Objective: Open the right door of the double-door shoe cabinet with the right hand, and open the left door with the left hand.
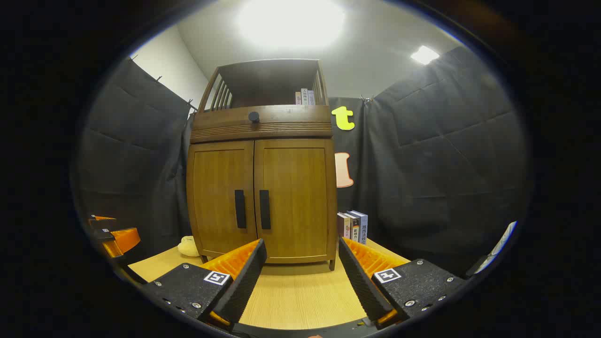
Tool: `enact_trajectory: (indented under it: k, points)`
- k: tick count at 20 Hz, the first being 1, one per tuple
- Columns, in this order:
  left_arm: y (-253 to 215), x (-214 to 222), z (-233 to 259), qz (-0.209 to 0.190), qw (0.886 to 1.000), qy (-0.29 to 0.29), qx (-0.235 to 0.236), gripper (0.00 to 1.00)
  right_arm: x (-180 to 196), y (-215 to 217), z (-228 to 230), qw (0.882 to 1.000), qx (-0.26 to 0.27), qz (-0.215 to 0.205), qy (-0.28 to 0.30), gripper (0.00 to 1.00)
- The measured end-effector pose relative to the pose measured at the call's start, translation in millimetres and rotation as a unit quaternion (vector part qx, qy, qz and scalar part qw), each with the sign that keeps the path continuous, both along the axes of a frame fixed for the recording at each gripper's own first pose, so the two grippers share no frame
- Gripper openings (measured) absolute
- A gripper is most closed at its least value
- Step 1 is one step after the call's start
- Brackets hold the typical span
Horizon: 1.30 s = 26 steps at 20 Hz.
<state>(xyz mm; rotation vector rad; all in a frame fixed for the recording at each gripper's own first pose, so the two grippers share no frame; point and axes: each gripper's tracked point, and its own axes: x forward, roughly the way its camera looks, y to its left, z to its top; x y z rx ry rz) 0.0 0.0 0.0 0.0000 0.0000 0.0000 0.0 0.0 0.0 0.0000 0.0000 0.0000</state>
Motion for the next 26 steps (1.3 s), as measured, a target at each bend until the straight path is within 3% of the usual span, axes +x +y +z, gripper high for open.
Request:
enact_trajectory:
  k: [1,2,4,5,11,12,17,19,26]
  points:
    - [-0.5,-0.5,2.6,0.001,1.000,-0.002,0.001,0.96,0.2,0.5,0.4,1.000,0.001,0.000,0.000,0.95]
    - [-1.3,-0.7,2.9,0.003,1.000,-0.004,0.002,1.00,1.5,0.2,0.6,1.000,0.001,0.002,0.001,0.95]
    - [-3.6,0.8,3.0,0.006,1.000,-0.005,0.001,0.96,3.7,1.1,0.1,1.000,0.000,0.003,0.003,0.95]
    - [-4.1,1.8,2.7,0.006,1.000,-0.004,0.001,1.00,4.0,1.9,0.4,1.000,0.000,0.004,0.004,0.95]
    - [-6.8,9.8,-2.2,0.010,1.000,0.006,-0.004,1.00,8.0,5.2,0.3,1.000,-0.001,0.012,0.010,0.95]
    - [-8.6,9.6,-3.4,0.010,1.000,0.006,-0.003,0.96,9.3,5.8,0.9,1.000,0.000,0.012,0.010,0.95]
    - [-11.6,18.3,3.0,0.010,1.000,0.004,-0.005,1.00,19.5,10.6,8.1,1.000,0.004,0.022,0.006,0.95]
    - [-14.5,22.4,7.0,0.011,1.000,0.002,-0.006,0.96,30.0,12.7,14.4,1.000,0.004,0.026,0.001,0.95]
    - [-18.1,33.3,10.5,0.025,1.000,-0.002,-0.003,0.96,94.9,31.0,37.0,0.998,0.017,0.053,-0.011,0.95]
